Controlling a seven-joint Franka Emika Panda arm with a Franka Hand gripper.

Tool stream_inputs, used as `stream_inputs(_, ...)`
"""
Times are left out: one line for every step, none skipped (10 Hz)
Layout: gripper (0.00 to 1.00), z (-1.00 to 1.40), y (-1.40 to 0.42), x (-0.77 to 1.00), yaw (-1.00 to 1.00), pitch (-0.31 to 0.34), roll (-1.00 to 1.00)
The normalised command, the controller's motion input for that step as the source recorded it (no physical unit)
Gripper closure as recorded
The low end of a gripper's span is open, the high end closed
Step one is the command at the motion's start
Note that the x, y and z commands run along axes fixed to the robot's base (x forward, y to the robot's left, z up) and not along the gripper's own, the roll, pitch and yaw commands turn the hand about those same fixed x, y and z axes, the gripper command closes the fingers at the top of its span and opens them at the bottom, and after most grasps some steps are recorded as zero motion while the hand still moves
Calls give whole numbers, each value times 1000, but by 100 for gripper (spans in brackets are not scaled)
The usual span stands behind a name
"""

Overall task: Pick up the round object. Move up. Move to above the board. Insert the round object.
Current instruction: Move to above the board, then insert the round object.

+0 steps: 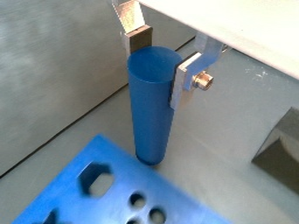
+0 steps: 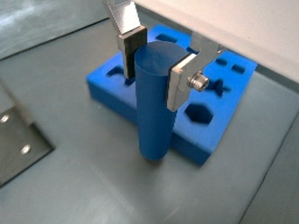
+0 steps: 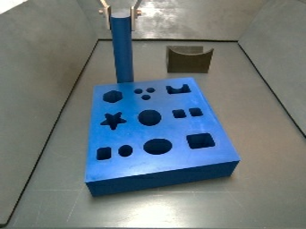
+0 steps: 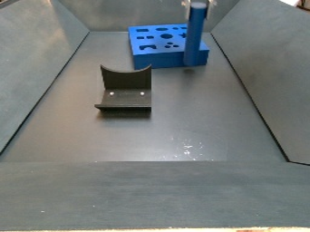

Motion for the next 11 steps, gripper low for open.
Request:
stream_inputs(100, 85, -378, 130, 24, 117, -66)
stream_inputs(100, 1000, -654, 330, -180, 171, 234)
stream_inputs(100, 1000, -619, 312, -166, 199, 240)
stream_inputs(100, 1000, -612, 304, -92, 180, 232)
stream_inputs(100, 1000, -633, 341, -46, 91, 160)
stream_inputs(100, 1000, -630, 341, -23, 81, 134)
stream_inputs(100, 1000, -621, 344, -11, 81, 127)
stream_inputs(100, 839, -529, 306, -3, 75, 110)
stream_inputs(100, 352, -247, 185, 2, 86, 86)
stream_inputs(100, 217, -167, 152, 5, 88, 75)
stream_inputs(100, -17, 0, 0, 0, 0, 66)
